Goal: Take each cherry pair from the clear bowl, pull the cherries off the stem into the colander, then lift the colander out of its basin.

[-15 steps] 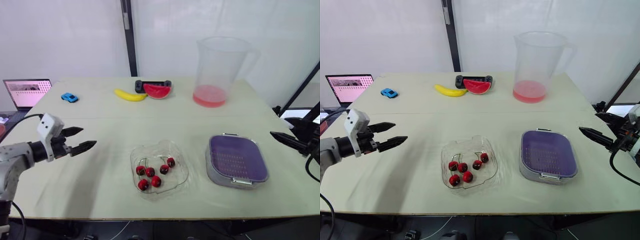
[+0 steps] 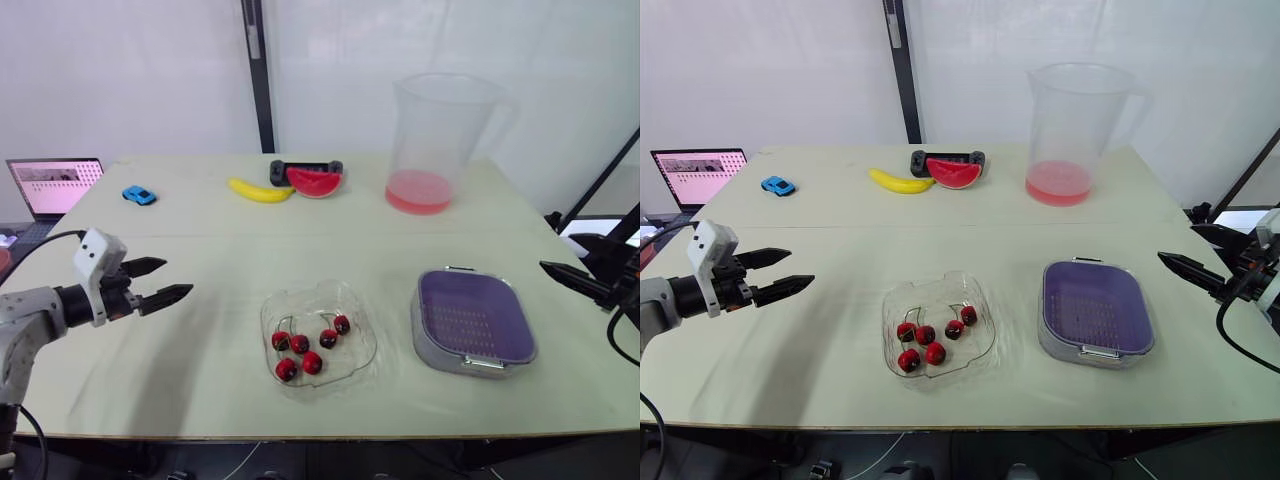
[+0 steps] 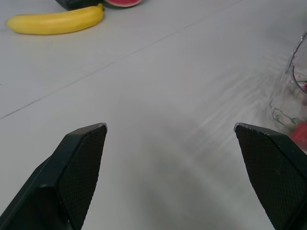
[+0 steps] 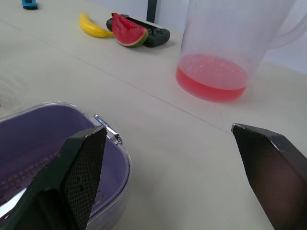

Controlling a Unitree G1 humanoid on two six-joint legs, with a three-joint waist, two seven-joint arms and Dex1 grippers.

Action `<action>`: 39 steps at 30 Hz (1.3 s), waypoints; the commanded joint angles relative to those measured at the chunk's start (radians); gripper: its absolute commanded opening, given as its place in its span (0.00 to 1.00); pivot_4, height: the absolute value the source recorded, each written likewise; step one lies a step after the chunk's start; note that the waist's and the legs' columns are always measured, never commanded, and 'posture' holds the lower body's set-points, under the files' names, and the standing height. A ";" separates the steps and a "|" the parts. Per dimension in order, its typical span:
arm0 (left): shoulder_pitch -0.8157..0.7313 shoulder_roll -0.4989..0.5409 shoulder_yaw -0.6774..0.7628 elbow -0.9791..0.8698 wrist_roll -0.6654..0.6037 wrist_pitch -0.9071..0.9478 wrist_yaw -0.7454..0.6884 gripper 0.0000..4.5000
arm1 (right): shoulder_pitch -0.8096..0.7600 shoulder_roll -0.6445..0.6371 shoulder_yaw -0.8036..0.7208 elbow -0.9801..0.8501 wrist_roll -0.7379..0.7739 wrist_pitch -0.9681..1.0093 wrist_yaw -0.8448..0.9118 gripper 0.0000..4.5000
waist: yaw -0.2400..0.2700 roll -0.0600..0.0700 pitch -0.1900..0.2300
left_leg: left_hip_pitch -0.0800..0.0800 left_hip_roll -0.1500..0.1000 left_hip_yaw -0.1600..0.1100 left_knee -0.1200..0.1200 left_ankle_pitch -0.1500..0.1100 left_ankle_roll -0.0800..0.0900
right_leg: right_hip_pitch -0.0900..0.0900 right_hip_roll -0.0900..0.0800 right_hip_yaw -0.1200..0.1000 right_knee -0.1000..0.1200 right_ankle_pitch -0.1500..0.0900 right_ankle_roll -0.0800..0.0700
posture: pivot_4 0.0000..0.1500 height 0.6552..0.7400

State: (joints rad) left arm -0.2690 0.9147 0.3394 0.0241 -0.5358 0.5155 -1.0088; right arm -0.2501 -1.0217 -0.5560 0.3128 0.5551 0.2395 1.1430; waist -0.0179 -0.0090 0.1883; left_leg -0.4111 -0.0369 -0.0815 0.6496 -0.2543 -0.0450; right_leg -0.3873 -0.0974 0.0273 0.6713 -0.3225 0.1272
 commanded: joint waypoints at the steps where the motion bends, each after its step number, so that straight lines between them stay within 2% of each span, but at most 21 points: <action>1: -0.011 0.010 0.027 -0.020 -0.018 -0.006 -0.011 1.00 | -0.032 0.005 -0.011 -0.052 0.035 0.020 -0.003 0.99 | 0.000 0.000 0.000 | 0.000 0.000 0.000 0.000 0.000 0.000 | 0.000 0.000 0.000 0.000 0.000 0.000 | 1.00 1.00; 9: -0.008 0.009 0.038 -0.025 -0.029 -0.008 -0.009 1.00 | -0.069 0.015 0.022 -0.073 0.031 0.038 0.003 0.99 | 0.003 0.000 0.000 | 0.000 0.000 0.000 0.000 0.000 0.000 | 0.000 0.000 0.000 0.000 0.000 0.000 | 1.00 1.00; 13: -0.019 0.004 0.029 -0.029 0.009 -0.060 0.027 1.00 | -0.017 -0.022 0.021 -0.069 -0.008 0.026 0.031 0.99 | 0.005 0.000 0.000 | 0.000 0.000 0.000 0.000 0.000 0.000 | 0.000 0.000 0.000 0.000 0.000 0.000 | 1.00 1.00; 17: -0.089 0.022 0.032 -0.076 -0.101 0.032 -0.029 1.00 | -0.055 -0.055 0.025 -0.098 -0.001 0.108 -0.007 0.99 | 0.002 0.000 0.000 | 0.000 0.000 0.000 0.000 0.000 0.000 | 0.000 0.000 0.000 0.000 0.000 0.000 | 1.00 1.00; 20: -0.098 0.042 0.019 -0.162 -0.205 0.095 -0.136 1.00 | -0.037 -0.122 0.107 -0.213 -0.032 0.172 0.024 0.99 | -0.002 0.000 0.000 | 0.000 0.000 0.000 0.000 0.000 0.000 | -0.001 0.000 0.000 0.000 0.000 0.000 | 1.00 1.00; 24: -0.026 0.080 -0.025 -0.268 -0.218 0.087 -0.246 1.00 | -0.087 -0.171 0.195 -0.377 0.016 0.280 0.045 0.99 | -0.016 0.001 0.000 | 0.000 0.001 0.001 -0.002 -0.001 0.001 | -0.001 0.000 0.001 0.000 0.000 0.000 | 1.00 1.00; 30: 0.027 0.059 -0.001 -0.288 -0.213 0.061 -0.230 1.00 | -0.384 -0.139 0.463 -0.573 0.066 0.480 0.068 0.99 | -0.027 0.002 0.000 | 0.000 0.002 0.000 -0.002 -0.001 0.001 | -0.002 0.000 0.000 0.000 0.000 0.000 | 1.00 1.00; 34: 0.085 0.041 0.022 -0.295 -0.206 0.038 -0.217 1.00 | -0.643 -0.019 0.720 -0.599 -0.037 0.553 0.071 0.99 | -0.026 0.001 0.001 | 0.000 0.002 0.000 -0.002 -0.001 0.002 | -0.002 0.000 0.001 -0.002 0.000 0.000 | 1.00 1.00; 36: 0.113 0.026 0.032 -0.305 -0.198 0.019 -0.208 1.00 | -0.785 0.086 0.861 -0.584 -0.130 0.586 0.038 0.99 | -0.026 0.002 0.001 | 0.000 0.002 0.000 -0.002 -0.001 0.001 | -0.002 0.000 0.000 -0.002 0.000 0.000 | 1.00 1.00; 39: 0.134 0.001 0.048 -0.315 -0.201 0.003 -0.183 1.00 | -0.891 0.174 0.957 -0.560 -0.189 0.622 0.033 0.99 | -0.021 0.001 0.001 | -0.002 0.002 0.000 -0.002 -0.001 0.001 | -0.004 -0.001 0.001 -0.002 0.000 0.000 | 1.00 1.00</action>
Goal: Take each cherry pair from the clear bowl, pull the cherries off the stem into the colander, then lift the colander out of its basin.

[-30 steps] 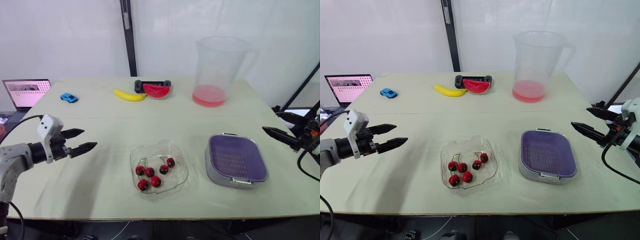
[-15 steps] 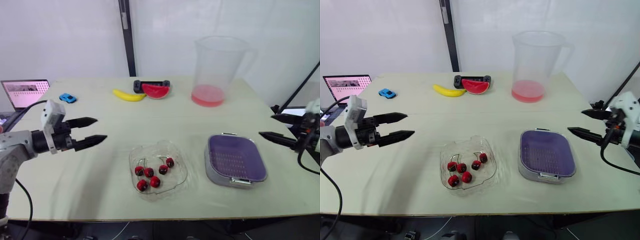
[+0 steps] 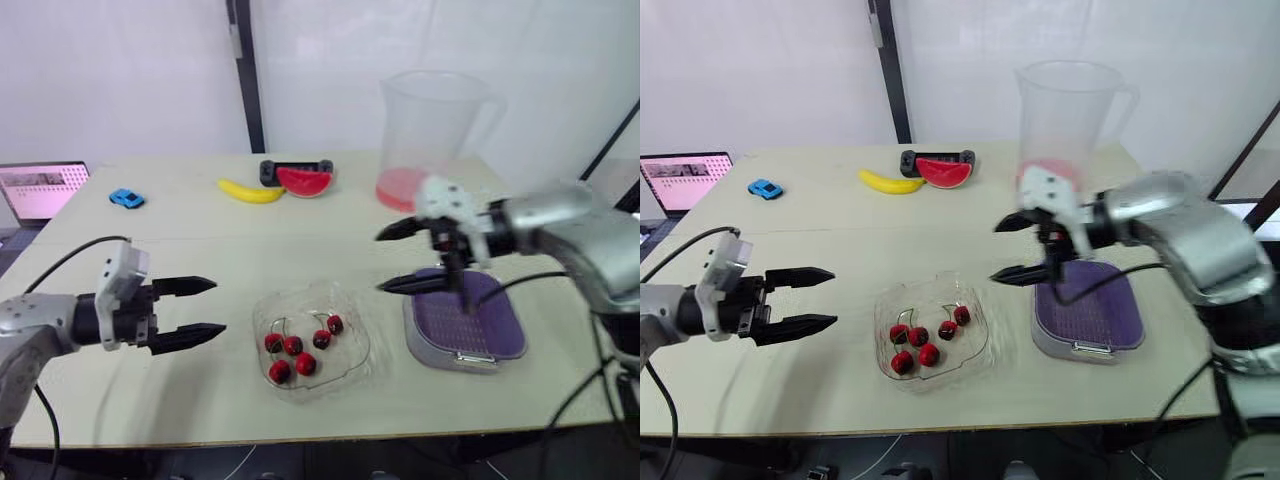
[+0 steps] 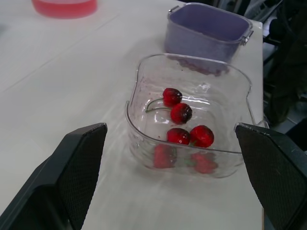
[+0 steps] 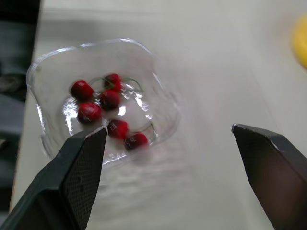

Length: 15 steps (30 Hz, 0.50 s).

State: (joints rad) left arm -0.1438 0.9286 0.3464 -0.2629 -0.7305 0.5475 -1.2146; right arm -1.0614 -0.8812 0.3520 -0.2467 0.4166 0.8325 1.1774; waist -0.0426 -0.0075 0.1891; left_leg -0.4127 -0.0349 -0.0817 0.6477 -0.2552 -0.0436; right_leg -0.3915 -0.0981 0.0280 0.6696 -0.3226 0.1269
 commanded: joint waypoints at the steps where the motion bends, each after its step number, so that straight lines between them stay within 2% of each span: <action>1: 0.023 -0.020 0.048 -0.034 -0.004 -0.033 0.033 1.00 | -0.129 0.064 0.096 0.005 -0.053 0.082 0.016 0.99 | 0.006 -0.001 0.000 | -0.002 0.000 -0.001 0.000 0.000 0.000 | -0.001 0.000 -0.001 0.000 0.000 0.000 | 1.00 1.00; 5: 0.074 -0.044 0.077 -0.066 -0.015 -0.030 0.069 1.00 | -0.262 0.166 0.247 0.030 -0.068 0.283 0.024 0.99 | 0.002 -0.001 -0.001 | -0.007 -0.001 -0.001 0.003 0.000 -0.001 | -0.006 -0.001 -0.001 0.002 0.000 0.000 | 1.00 1.00; 8: 0.103 -0.052 0.088 -0.091 -0.013 -0.032 0.089 1.00 | -0.265 0.190 0.323 -0.002 -0.084 0.298 0.033 0.99 | 0.005 -0.002 -0.001 | -0.007 -0.001 -0.003 0.002 0.000 -0.001 | -0.006 -0.001 -0.003 0.003 0.000 0.000 | 1.00 1.00; 15: 0.175 -0.059 0.113 -0.143 -0.016 -0.031 0.106 1.00 | -0.209 0.331 0.393 0.052 -0.150 0.316 -0.094 0.99 | -0.002 -0.002 -0.001 | -0.007 -0.001 -0.002 0.002 0.001 -0.002 | -0.010 -0.001 -0.002 0.009 0.000 0.000 | 1.00 1.00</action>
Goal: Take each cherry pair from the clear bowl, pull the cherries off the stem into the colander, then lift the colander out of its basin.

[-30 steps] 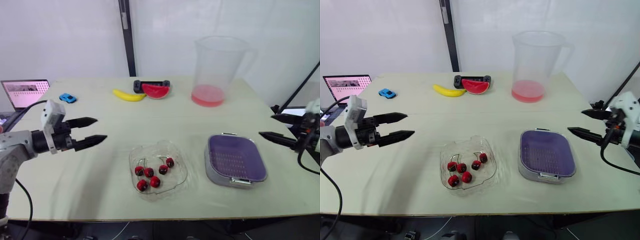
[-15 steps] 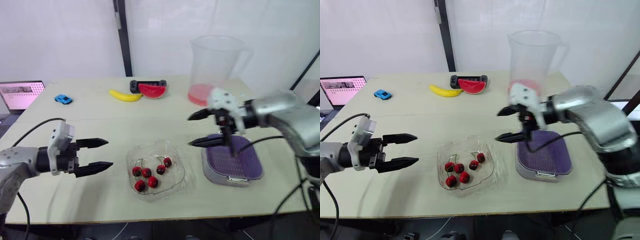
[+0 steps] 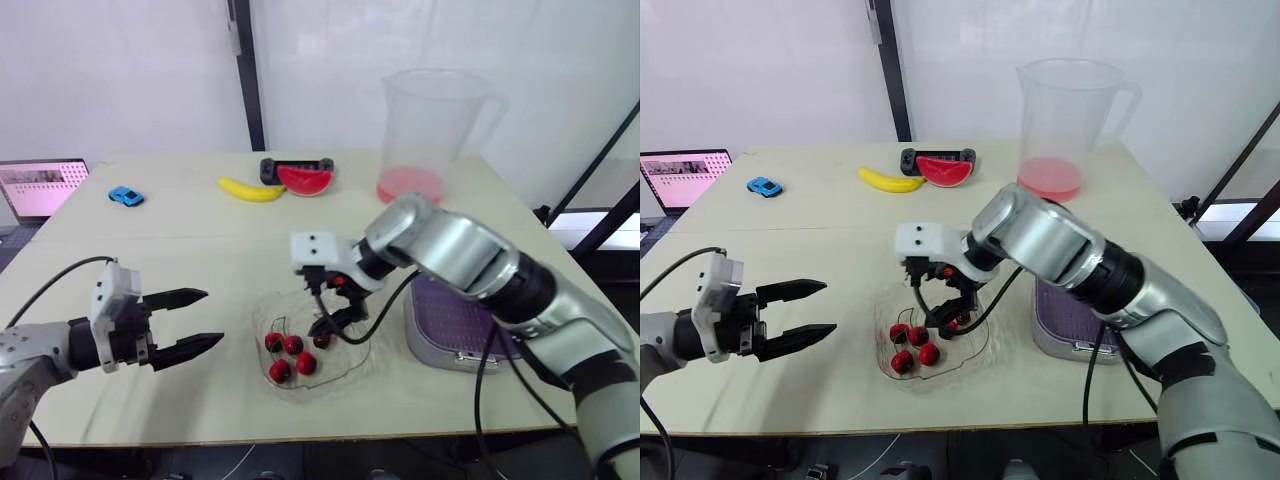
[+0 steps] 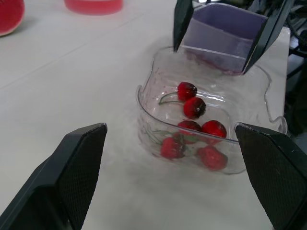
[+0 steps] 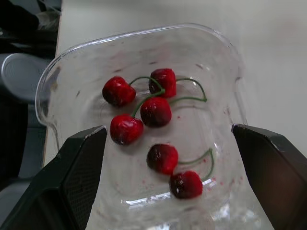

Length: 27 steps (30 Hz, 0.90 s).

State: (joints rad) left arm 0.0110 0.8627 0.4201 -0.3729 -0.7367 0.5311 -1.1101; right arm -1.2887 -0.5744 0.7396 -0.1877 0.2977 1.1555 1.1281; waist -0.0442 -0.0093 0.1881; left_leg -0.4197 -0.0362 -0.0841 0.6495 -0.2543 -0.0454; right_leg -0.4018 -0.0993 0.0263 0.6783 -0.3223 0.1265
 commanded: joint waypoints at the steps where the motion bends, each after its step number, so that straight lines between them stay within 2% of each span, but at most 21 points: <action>1: 0.027 0.006 0.041 -0.037 -0.012 -0.012 0.005 1.00 | 0.035 0.030 0.015 -0.021 -0.037 -0.013 -0.053 0.99 | 0.000 0.000 0.000 | 0.000 0.000 0.000 0.000 0.000 0.000 | -0.001 -0.001 0.000 0.002 0.000 0.000 | 1.00 1.00; 6: 0.041 0.017 0.045 -0.035 -0.008 -0.015 0.003 1.00 | 0.084 0.028 0.037 -0.081 -0.011 0.030 -0.045 0.99 | 0.001 0.000 0.000 | -0.001 -0.001 0.001 0.000 0.001 -0.001 | -0.002 -0.001 0.000 0.002 0.000 0.000 | 1.00 1.00; 11: 0.014 0.027 0.035 -0.017 -0.015 0.003 0.010 1.00 | 0.118 0.063 0.083 -0.032 -0.035 0.020 -0.067 0.99 | 0.000 0.000 0.000 | -0.001 -0.001 0.001 0.000 0.001 -0.001 | -0.002 0.000 0.000 0.003 0.000 0.000 | 1.00 1.00; 12: 0.006 0.029 0.031 -0.013 -0.012 0.002 0.013 1.00 | 0.123 0.066 0.096 -0.021 -0.039 0.019 -0.068 0.87 | -0.001 0.000 0.000 | -0.001 -0.001 0.001 0.000 0.001 -0.001 | -0.002 0.000 0.000 0.003 0.000 0.000 | 1.00 1.00; 13: 0.001 0.029 0.030 -0.010 -0.011 0.001 0.014 1.00 | 0.127 0.070 0.106 -0.015 -0.043 0.019 -0.070 0.81 | 0.000 0.000 0.000 | -0.001 -0.001 0.001 0.000 0.001 -0.001 | -0.002 0.000 0.000 0.003 0.000 0.000 | 1.00 1.00; 15: -0.005 0.032 0.031 -0.006 -0.012 0.003 0.012 1.00 | 0.127 0.075 0.118 -0.009 -0.048 0.019 -0.070 0.62 | 0.000 0.000 0.000 | -0.001 -0.001 0.001 0.000 0.001 -0.001 | -0.002 0.000 0.000 0.003 0.000 0.000 | 1.00 1.00; 27: -0.051 0.044 0.032 0.006 -0.043 0.040 0.025 1.00 | 0.150 0.116 0.126 0.027 -0.037 0.048 -0.077 0.62 | -0.001 0.000 0.000 | -0.001 -0.001 0.000 0.000 0.001 -0.002 | -0.003 0.000 0.000 0.003 0.000 0.000 | 1.00 1.00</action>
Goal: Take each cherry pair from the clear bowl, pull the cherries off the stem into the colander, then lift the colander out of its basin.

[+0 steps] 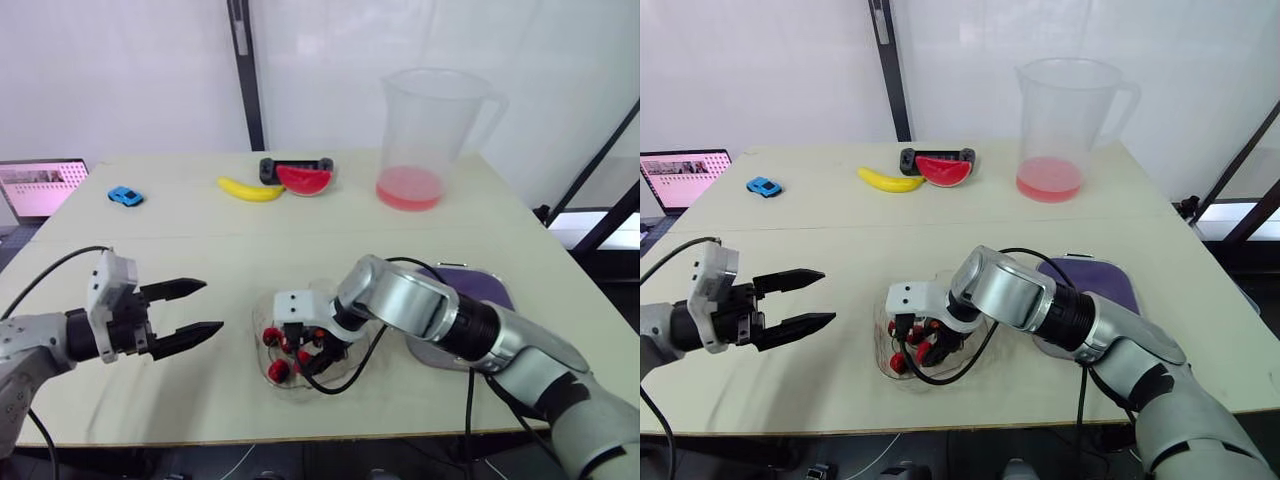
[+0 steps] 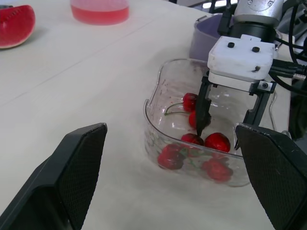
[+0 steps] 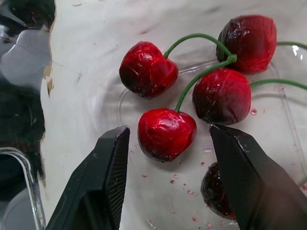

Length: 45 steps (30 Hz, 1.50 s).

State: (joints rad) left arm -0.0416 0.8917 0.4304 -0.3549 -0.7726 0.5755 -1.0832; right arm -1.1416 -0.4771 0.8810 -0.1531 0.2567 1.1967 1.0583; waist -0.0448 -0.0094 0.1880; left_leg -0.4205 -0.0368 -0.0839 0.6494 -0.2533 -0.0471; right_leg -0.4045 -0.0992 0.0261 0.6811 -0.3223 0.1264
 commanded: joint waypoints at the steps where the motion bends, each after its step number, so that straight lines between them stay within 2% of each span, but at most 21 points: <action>1: 0.002 0.014 0.020 -0.013 -0.007 -0.004 -0.002 1.00 | 0.007 0.021 -0.016 -0.007 0.004 0.010 -0.010 0.62 | 0.000 0.000 0.000 | 0.000 0.000 0.000 0.000 0.000 0.000 | 0.000 0.000 0.000 0.000 0.000 0.000 | 1.00 1.00; 6: 0.004 0.014 0.011 -0.011 0.004 -0.009 -0.003 1.00 | 0.017 0.035 -0.026 0.000 0.009 0.028 -0.020 0.62 | 0.000 0.000 0.000 | 0.000 0.000 0.000 0.000 0.000 0.000 | 0.000 0.000 0.000 0.000 0.000 0.000 | 1.00 1.00; 7: 0.004 0.013 0.013 -0.012 0.001 -0.007 -0.001 1.00 | 0.018 0.035 -0.027 -0.003 0.010 0.032 -0.021 0.51 | 0.001 0.000 0.000 | 0.000 0.000 0.000 0.000 0.000 0.000 | 0.000 0.000 0.000 0.000 0.000 0.000 | 1.00 1.00; 9: 0.003 0.011 0.017 -0.014 -0.007 -0.001 0.002 1.00 | 0.019 0.033 -0.030 -0.009 0.014 0.037 -0.021 0.36 | 0.001 0.000 0.000 | 0.000 0.000 0.000 0.000 0.000 0.000 | 0.000 0.000 0.000 0.000 0.000 0.000 | 1.00 1.00; 21: -0.022 0.015 0.010 0.019 -0.001 -0.009 -0.006 1.00 | -0.043 -0.031 -0.197 -0.102 0.125 0.115 0.015 0.36 | 0.001 0.000 0.000 | 0.000 0.000 0.000 0.000 0.000 0.000 | 0.000 0.000 0.000 0.000 0.000 0.000 | 1.00 1.00; 26: -0.078 0.004 0.003 0.042 -0.037 0.011 0.002 1.00 | -0.035 -0.111 -0.322 -0.180 0.145 0.068 -0.003 0.36 | 0.003 0.000 0.000 | -0.001 0.000 0.000 0.000 0.000 0.000 | 0.000 0.000 0.000 0.000 0.000 0.000 | 1.00 1.00; 28: -0.102 0.002 0.000 0.040 -0.071 0.039 0.004 1.00 | 0.002 -0.133 -0.360 -0.198 0.107 -0.048 -0.032 0.36 | 0.003 0.000 0.000 | 0.000 0.000 0.000 0.000 0.000 0.000 | 0.000 0.000 0.000 0.000 0.000 0.000 | 1.00 1.00; 30: -0.135 -0.008 0.000 0.041 -0.117 0.076 0.024 1.00 | 0.069 -0.160 -0.377 -0.231 0.025 -0.313 -0.048 0.36 | 0.003 0.000 0.000 | 0.000 0.000 0.000 0.000 0.000 0.000 | 0.000 0.000 0.000 0.000 0.000 0.000 | 1.00 1.00; 34: -0.257 -0.050 0.001 0.065 -0.269 0.205 0.134 1.00 | 0.130 -0.217 -0.298 -0.213 -0.277 -0.694 -0.188 0.36 | 0.002 -0.001 0.000 | -0.001 -0.001 0.001 0.001 0.000 0.000 | 0.000 0.000 0.000 0.000 0.000 0.000 | 1.00 1.00; 37: -0.334 -0.071 -0.014 0.086 -0.312 0.249 0.177 1.00 | 0.153 -0.202 -0.308 -0.209 -0.360 -0.776 -0.230 0.36 | -0.001 -0.001 0.000 | -0.001 -0.001 0.001 0.001 0.001 -0.001 | 0.000 0.000 0.000 0.001 0.000 0.000 | 1.00 1.00; 40: -0.374 -0.068 -0.076 0.075 -0.255 0.224 0.154 1.00 | 0.161 -0.204 -0.312 -0.223 -0.471 -0.862 -0.264 0.36 | -0.002 -0.001 0.000 | -0.001 -0.001 0.001 0.000 0.003 -0.006 | -0.001 0.001 0.000 0.001 0.000 0.000 | 1.00 1.00; 45: -0.457 -0.104 -0.174 0.088 -0.162 0.166 0.164 1.00 | 0.169 -0.172 -0.329 -0.264 -0.562 -0.849 -0.259 0.36 | 0.003 -0.001 0.000 | -0.001 -0.001 0.001 0.000 0.005 -0.008 | 0.000 0.001 0.000 0.001 0.000 0.000 | 1.00 1.00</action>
State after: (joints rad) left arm -0.4732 0.7888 0.2579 -0.2549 -0.9547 0.7712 -0.9212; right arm -0.9641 -0.6522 0.5821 -0.3793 -0.2669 0.3605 0.8043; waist -0.0417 -0.0103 0.1880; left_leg -0.4212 -0.0384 -0.0829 0.6500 -0.2487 -0.0549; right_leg -0.4044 -0.0981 0.0259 0.6821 -0.3223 0.1263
